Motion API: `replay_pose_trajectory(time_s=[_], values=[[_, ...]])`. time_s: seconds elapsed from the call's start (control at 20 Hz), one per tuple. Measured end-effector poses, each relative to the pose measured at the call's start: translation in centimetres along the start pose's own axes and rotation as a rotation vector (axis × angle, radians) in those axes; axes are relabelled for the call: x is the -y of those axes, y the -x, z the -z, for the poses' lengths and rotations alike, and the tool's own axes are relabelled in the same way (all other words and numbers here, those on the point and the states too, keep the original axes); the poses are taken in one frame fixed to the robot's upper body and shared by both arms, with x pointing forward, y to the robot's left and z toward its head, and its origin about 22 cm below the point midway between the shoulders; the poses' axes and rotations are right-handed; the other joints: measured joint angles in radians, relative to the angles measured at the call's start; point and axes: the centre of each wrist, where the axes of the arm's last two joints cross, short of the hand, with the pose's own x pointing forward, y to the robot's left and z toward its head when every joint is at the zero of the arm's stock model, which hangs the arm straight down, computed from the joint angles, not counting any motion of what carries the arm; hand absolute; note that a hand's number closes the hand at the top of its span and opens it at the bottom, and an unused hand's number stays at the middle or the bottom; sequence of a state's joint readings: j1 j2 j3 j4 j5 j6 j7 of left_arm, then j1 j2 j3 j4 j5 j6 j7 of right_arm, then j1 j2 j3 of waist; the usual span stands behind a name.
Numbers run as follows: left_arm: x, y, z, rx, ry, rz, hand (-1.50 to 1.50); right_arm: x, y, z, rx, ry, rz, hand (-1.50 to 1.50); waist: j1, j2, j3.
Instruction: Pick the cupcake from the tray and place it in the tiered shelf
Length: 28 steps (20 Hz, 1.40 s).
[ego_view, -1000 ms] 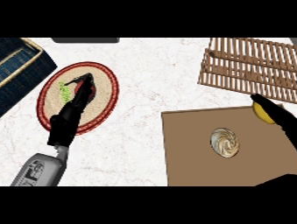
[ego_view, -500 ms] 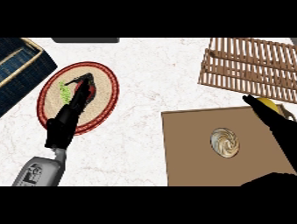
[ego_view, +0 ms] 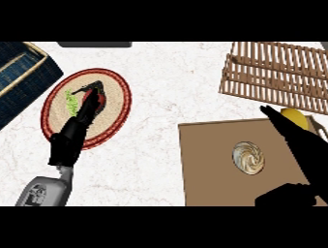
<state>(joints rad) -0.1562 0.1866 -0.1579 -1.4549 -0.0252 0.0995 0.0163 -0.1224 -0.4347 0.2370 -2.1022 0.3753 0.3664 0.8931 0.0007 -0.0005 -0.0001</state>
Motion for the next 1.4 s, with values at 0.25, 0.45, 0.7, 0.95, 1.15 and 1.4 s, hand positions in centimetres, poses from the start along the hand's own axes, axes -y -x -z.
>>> replay_pose_trajectory(time_s=[0.25,0.45,0.7,0.95,1.15,1.4], values=[[-0.3,0.4,0.1,0.001,-0.001,0.002,0.00,-0.8,0.1,0.9,-0.019,-0.007,-0.021,-1.50,0.000,0.000,0.000],[0.0,0.0,0.5,-0.004,0.001,-0.001,0.00,-1.7,0.9,1.3,-0.036,-0.021,-0.047,-1.50,-0.001,0.000,0.000],[-0.1,0.1,0.4,-0.003,-0.005,0.002,0.00,-2.6,0.7,1.7,-0.051,-0.026,-0.066,-1.50,-0.001,0.000,0.000],[-0.1,0.2,0.6,0.001,0.000,-0.002,0.00,-3.3,1.5,2.9,-0.065,-0.021,-0.082,-1.50,-0.001,0.000,0.000],[0.2,0.1,0.6,-0.004,-0.002,-0.002,0.00,-3.9,2.1,3.3,-0.079,-0.025,-0.092,-1.50,-0.001,0.000,0.000],[0.2,0.1,1.2,-0.003,-0.001,0.000,0.00,-4.8,2.9,4.3,-0.080,-0.034,-0.096,-1.50,-0.001,0.000,0.000]])
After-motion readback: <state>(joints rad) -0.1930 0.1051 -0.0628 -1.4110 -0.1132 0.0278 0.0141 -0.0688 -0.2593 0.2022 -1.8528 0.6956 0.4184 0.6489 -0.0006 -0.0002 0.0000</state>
